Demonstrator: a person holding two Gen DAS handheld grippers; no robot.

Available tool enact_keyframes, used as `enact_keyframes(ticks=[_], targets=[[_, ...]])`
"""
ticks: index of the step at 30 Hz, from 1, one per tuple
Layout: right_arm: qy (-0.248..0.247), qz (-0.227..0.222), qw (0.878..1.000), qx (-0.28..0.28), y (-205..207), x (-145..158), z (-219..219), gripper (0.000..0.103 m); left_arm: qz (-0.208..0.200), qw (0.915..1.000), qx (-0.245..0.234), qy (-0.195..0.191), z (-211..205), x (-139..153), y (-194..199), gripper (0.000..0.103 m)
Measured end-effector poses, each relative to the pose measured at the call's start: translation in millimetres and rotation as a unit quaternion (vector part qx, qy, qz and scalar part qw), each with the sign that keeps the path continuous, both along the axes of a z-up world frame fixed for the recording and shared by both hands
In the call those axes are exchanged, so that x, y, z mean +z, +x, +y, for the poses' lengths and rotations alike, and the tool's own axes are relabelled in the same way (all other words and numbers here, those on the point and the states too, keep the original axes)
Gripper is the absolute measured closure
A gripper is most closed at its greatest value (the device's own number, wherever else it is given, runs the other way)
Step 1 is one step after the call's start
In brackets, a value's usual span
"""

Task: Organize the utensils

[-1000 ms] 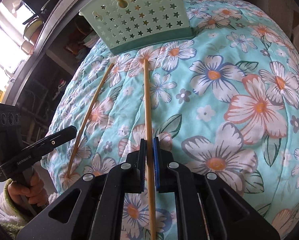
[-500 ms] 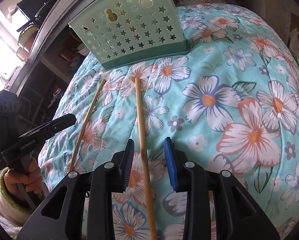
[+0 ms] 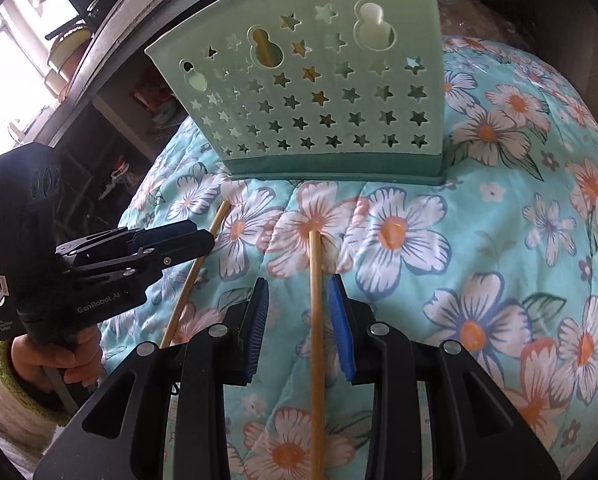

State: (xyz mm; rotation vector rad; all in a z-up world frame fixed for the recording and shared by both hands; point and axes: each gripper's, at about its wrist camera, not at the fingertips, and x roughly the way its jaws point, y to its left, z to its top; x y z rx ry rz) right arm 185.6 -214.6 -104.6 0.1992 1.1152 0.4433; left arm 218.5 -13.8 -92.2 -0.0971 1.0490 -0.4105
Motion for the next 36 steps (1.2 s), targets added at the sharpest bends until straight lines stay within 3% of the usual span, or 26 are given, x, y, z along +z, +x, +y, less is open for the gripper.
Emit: enact_keyframes(ticks=[18, 30, 36], targets=[[-0.006, 0.017, 1.000, 0.021, 27, -23, 21, 0.072, 0.010, 0.9999, -0.012, 0.007, -13, -17, 22, 0.074], [-0.013, 0.015, 1.000, 0.006, 32, -27, 18, 0.096, 0.001, 0.9999, 0.008, 0.012, -9, -20, 32, 0.094], [-0.002, 0.008, 1.000, -0.002, 29, -15, 8, 0.096, -0.011, 0.9996, 0.025, -0.002, -4, -16, 32, 0.097]])
